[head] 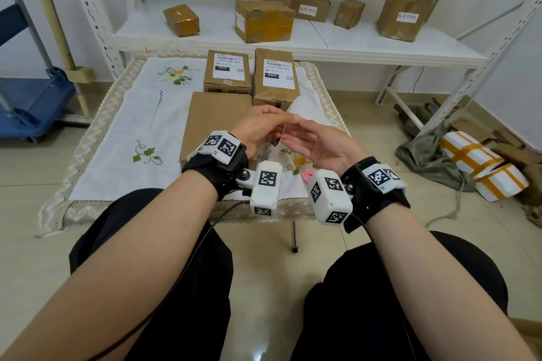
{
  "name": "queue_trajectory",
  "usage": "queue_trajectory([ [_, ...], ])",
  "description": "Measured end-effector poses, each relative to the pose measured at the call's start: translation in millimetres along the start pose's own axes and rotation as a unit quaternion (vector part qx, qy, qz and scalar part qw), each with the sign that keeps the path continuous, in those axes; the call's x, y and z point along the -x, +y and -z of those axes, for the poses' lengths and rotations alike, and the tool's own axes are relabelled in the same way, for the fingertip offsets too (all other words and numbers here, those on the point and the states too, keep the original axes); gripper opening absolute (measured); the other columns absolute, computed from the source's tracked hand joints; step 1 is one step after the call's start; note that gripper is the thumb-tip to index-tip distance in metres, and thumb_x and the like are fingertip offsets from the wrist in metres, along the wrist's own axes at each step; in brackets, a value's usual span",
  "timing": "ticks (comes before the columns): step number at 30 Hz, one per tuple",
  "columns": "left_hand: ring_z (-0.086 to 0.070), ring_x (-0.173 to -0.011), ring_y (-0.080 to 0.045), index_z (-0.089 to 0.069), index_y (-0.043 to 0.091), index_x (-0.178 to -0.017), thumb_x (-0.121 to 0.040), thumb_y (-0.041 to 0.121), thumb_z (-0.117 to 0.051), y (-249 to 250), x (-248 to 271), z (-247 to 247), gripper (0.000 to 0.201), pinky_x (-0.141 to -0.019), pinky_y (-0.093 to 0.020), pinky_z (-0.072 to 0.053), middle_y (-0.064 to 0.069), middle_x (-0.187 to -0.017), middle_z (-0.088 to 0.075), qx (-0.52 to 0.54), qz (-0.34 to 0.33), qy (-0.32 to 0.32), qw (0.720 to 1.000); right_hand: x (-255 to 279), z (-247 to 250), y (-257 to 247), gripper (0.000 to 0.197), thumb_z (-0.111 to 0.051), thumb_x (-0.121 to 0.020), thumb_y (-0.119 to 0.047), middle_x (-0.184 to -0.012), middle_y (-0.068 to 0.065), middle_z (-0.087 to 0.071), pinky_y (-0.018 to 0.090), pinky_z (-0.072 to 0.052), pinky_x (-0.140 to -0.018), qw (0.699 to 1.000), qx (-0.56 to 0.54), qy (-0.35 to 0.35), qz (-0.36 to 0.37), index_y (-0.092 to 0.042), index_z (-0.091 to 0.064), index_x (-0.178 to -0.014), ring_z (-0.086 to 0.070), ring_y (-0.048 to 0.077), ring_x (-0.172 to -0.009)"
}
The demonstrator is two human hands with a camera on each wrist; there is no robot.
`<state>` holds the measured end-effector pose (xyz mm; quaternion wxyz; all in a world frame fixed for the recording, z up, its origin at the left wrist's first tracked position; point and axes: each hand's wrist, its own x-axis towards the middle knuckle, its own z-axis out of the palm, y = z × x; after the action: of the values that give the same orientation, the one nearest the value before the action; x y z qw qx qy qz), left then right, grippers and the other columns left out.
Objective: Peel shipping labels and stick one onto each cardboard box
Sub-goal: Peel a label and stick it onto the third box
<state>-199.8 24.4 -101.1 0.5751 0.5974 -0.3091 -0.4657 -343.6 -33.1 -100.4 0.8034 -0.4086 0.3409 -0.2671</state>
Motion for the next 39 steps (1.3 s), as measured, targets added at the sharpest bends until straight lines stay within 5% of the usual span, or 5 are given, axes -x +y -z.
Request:
queue_trajectory([
  [8,-0.06,-0.051,-0.009,-0.062,0.009,-0.09,-0.083,0.009,-0.072,5.0,4.2,-2.1,0.013,-0.049,-0.015,-0.05,-0.007,-0.077,-0.069,0.028,0.022,0.012,0.999,-1.9,2.3,2.5,0.012,-0.064,-0.094,-0.008,-0.088,0.014,-0.075,0.03,-0.062,-0.075,1.0,0.001,0.003,0.016,0.003,-0.07,-0.096,-0.072,0.026,-0.085],
  [20,-0.065,-0.067,-0.014,-0.065,0.003,-0.094,-0.083,-0.001,-0.072,2.4,4.4,-0.3,0.013,-0.059,-0.017,-0.057,-0.01,-0.08,-0.068,0.041,0.016,0.0,0.999,-1.3,1.2,-0.8,0.011,-0.061,-0.095,-0.01,-0.081,0.014,-0.07,0.033,-0.063,-0.076,0.999,0.003,0.033,0.01,-0.001,-0.063,-0.089,-0.073,0.025,-0.074],
  [26,-0.067,-0.064,-0.014,-0.064,0.003,-0.092,-0.086,-0.003,-0.069,2.2,3.6,0.7,0.01,-0.058,-0.017,-0.058,-0.012,-0.081,-0.069,0.051,0.017,0.003,0.999,-3.7,0.9,2.2,0.03,-0.071,-0.089,-0.006,-0.104,0.018,-0.07,0.027,-0.06,-0.075,0.999,0.037,0.022,0.027,0.007,-0.064,-0.115,-0.072,0.023,-0.089],
  [39,-0.07,-0.065,-0.017,-0.067,0.002,-0.09,-0.083,-0.003,-0.072,-1.5,4.0,0.4,0.01,-0.057,-0.018,-0.057,-0.011,-0.083,-0.071,0.066,-0.004,0.027,0.997,-4.1,1.3,0.9,0.009,-0.071,-0.087,0.0,-0.085,0.013,-0.068,0.025,-0.061,-0.064,0.994,0.022,0.096,0.042,0.001,-0.063,-0.09,-0.072,0.019,-0.068],
])
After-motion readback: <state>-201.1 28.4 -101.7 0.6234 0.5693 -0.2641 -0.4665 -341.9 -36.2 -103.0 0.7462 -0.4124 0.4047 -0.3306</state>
